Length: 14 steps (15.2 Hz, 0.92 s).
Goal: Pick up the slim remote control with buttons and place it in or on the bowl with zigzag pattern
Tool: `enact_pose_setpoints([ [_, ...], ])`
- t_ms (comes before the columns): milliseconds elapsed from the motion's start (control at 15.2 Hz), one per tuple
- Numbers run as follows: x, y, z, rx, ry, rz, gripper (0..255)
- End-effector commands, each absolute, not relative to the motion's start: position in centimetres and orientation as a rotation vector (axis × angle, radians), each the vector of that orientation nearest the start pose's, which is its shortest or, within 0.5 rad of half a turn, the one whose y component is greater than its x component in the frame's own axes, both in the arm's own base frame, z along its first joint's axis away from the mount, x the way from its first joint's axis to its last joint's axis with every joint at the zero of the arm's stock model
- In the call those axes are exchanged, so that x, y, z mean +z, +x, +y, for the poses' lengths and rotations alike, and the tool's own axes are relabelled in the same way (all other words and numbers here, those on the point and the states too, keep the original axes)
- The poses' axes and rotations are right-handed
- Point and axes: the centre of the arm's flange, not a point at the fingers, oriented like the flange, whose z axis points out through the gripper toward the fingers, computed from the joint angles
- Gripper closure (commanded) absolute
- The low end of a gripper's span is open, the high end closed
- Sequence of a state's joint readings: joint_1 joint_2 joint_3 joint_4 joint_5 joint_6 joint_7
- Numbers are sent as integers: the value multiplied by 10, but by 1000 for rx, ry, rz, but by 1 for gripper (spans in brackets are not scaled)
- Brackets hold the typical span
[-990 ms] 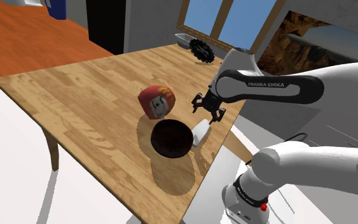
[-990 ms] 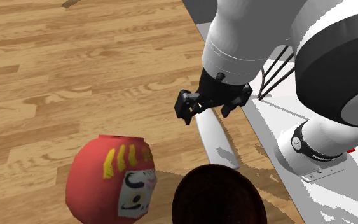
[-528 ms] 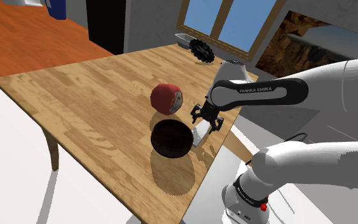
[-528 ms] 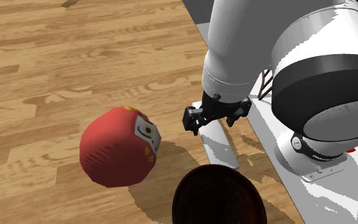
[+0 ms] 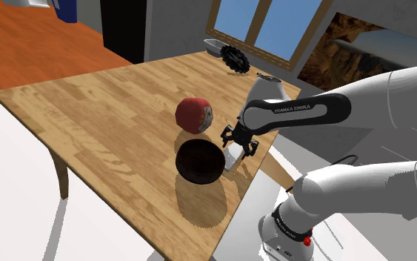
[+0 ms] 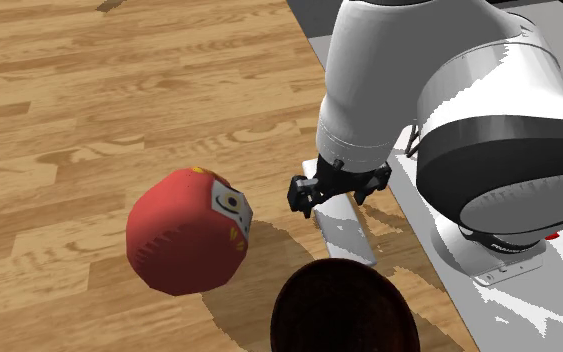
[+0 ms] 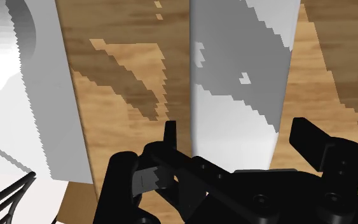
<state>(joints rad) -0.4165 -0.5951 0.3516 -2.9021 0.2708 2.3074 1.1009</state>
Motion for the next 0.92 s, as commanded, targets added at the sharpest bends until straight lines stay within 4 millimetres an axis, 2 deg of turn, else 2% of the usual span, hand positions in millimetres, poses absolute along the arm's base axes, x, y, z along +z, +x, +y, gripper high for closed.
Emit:
enact_pose_setpoints([
  [0,327,318,-34,17,-2395,2035,0],
  [66,327,318,-34,17,-2395,2035,0],
  [132,327,318,-34,17,-2395,2035,255],
  [726,327,318,-34,17,-2395,2035,255],
  [858,338,318,-34,17,-2395,2035,255],
])
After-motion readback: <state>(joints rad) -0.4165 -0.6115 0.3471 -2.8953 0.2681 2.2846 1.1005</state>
